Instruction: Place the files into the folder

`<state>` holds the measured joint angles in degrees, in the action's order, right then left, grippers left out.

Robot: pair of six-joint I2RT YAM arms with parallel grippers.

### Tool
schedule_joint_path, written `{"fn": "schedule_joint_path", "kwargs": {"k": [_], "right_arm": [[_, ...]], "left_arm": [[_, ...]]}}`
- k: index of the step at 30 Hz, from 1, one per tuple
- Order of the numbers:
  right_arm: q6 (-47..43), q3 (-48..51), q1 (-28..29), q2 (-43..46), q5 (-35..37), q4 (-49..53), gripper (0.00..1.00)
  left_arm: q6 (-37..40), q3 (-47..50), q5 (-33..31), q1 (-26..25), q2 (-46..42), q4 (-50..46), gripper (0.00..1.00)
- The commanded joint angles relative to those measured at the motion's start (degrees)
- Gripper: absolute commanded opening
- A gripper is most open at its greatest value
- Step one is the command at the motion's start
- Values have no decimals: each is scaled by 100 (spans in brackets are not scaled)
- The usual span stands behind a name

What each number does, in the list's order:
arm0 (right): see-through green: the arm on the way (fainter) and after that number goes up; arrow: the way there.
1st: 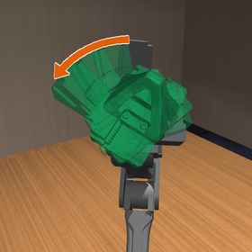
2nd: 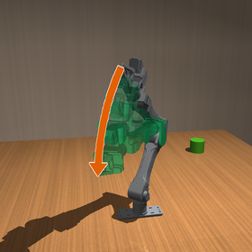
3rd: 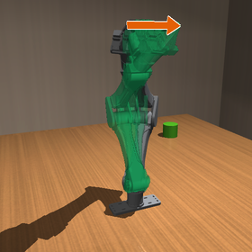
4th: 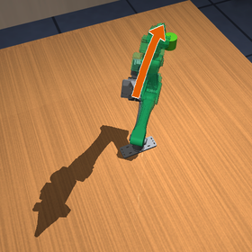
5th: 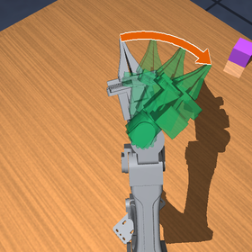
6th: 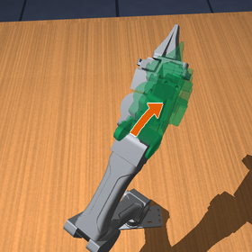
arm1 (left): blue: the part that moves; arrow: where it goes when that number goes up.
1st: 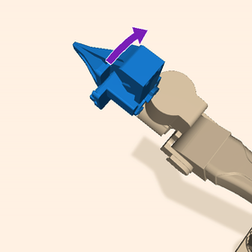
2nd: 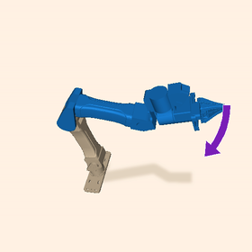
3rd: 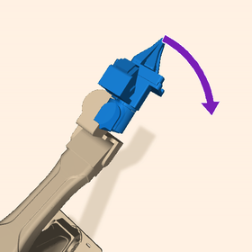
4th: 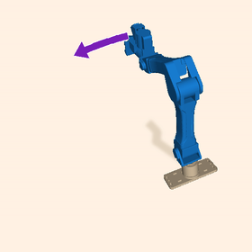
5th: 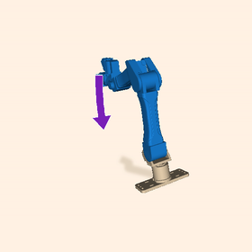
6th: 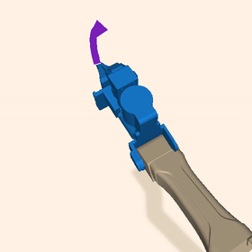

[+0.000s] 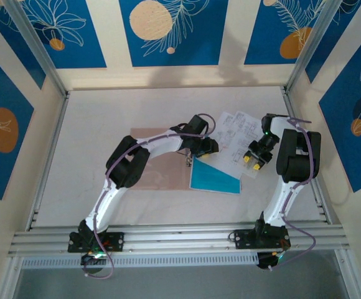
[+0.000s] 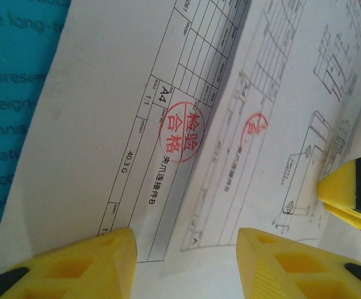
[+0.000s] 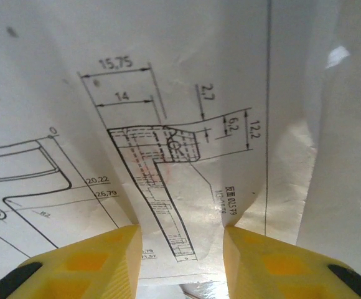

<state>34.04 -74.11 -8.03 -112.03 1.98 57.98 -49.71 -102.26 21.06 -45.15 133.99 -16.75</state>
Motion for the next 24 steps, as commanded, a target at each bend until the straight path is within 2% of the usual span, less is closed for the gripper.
{"fn": "schedule_joint_path", "kwargs": {"k": [1,9,24], "right_arm": [[-170,33,98,43,-259,4,40],[-264,90,161,68,-369,-27,40],[-390,421,101,282,-272,-36,40]], "left_arm": [[177,3,56,-100,-54,-434,47],[173,-49,31,-117,-22,-474,42],[280,-329,-126,-105,-25,-325,22]]}}
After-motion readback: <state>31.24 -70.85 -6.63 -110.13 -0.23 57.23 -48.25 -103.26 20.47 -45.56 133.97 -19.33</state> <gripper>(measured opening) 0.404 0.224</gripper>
